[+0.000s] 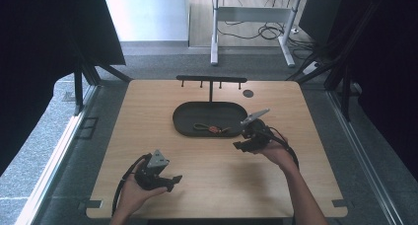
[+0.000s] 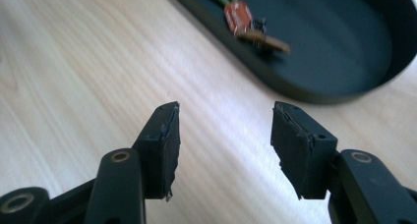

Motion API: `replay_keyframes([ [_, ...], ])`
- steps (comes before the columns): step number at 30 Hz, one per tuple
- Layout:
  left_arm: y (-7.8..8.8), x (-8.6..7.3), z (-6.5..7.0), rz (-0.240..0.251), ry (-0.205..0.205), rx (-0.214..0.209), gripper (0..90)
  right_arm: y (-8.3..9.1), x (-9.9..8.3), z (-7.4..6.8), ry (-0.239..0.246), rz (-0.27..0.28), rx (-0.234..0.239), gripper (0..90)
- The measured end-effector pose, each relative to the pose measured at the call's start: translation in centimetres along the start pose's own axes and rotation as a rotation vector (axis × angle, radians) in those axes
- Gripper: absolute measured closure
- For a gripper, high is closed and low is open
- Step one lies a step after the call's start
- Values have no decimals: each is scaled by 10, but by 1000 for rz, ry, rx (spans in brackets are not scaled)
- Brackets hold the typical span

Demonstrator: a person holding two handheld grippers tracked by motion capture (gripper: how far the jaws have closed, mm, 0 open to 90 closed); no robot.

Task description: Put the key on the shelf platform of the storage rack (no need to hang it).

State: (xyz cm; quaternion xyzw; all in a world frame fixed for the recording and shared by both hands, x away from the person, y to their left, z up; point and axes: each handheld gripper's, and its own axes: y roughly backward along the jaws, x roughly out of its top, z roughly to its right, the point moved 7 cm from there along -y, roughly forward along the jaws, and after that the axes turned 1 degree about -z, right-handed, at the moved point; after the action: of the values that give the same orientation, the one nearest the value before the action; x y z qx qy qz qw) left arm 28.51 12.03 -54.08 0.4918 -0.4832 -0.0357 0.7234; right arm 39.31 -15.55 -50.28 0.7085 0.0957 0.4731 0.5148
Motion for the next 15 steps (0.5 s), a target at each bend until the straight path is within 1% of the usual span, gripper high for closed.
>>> replay_keyframes([
  [4,-3,-1,0,-13,-2,0,275,6,-22,-1,-24,30,2,451],
  [8,-3,-1,1,-13,-9,-1,275,12,-45,-3,-52,64,-6,450],
  [15,-4,-3,0,-22,1,4,275,17,-78,-7,-82,96,-16,449],
])
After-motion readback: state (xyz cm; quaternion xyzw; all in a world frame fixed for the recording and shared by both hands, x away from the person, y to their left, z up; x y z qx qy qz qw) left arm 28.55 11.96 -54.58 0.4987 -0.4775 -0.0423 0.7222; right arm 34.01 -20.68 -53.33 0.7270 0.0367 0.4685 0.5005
